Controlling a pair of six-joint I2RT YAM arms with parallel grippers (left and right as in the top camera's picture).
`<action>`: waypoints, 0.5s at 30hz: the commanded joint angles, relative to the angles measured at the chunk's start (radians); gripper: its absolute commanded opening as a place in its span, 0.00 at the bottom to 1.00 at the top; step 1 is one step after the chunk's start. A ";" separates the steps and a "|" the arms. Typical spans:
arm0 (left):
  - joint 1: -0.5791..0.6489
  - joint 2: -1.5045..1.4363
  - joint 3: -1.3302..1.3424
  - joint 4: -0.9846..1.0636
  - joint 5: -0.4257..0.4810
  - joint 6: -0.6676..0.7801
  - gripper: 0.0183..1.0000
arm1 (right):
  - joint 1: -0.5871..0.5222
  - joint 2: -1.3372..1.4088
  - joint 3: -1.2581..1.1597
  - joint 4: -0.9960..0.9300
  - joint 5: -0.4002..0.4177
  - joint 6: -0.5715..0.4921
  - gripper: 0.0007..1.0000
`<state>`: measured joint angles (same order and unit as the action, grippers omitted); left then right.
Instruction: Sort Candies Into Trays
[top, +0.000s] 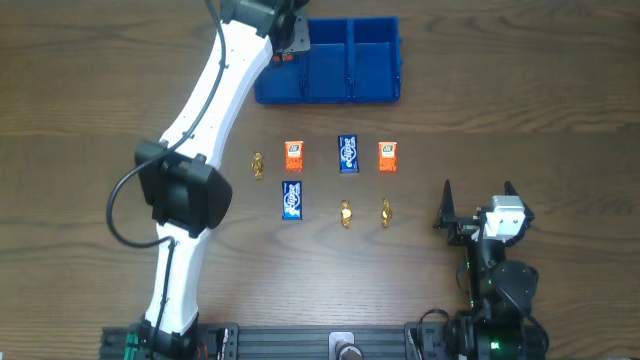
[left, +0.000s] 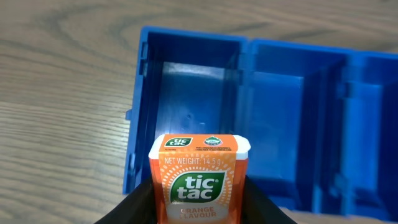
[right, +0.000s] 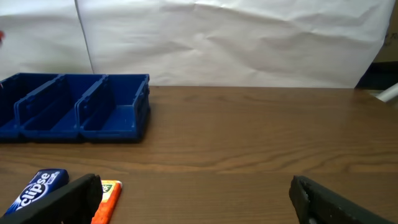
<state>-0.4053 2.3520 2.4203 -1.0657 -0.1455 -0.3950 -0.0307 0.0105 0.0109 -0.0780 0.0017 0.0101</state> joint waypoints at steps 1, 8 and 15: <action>0.039 0.030 0.043 -0.002 0.023 0.003 0.32 | -0.004 -0.008 -0.003 -0.005 -0.004 -0.012 1.00; 0.044 0.061 0.043 0.000 0.038 0.015 0.33 | -0.004 -0.008 -0.003 -0.005 -0.004 -0.012 1.00; 0.044 0.065 0.035 -0.023 0.039 0.045 0.34 | -0.004 -0.008 -0.003 -0.005 -0.004 -0.012 1.00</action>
<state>-0.3622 2.3894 2.4393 -1.0702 -0.1101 -0.3836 -0.0307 0.0105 0.0109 -0.0780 0.0017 0.0101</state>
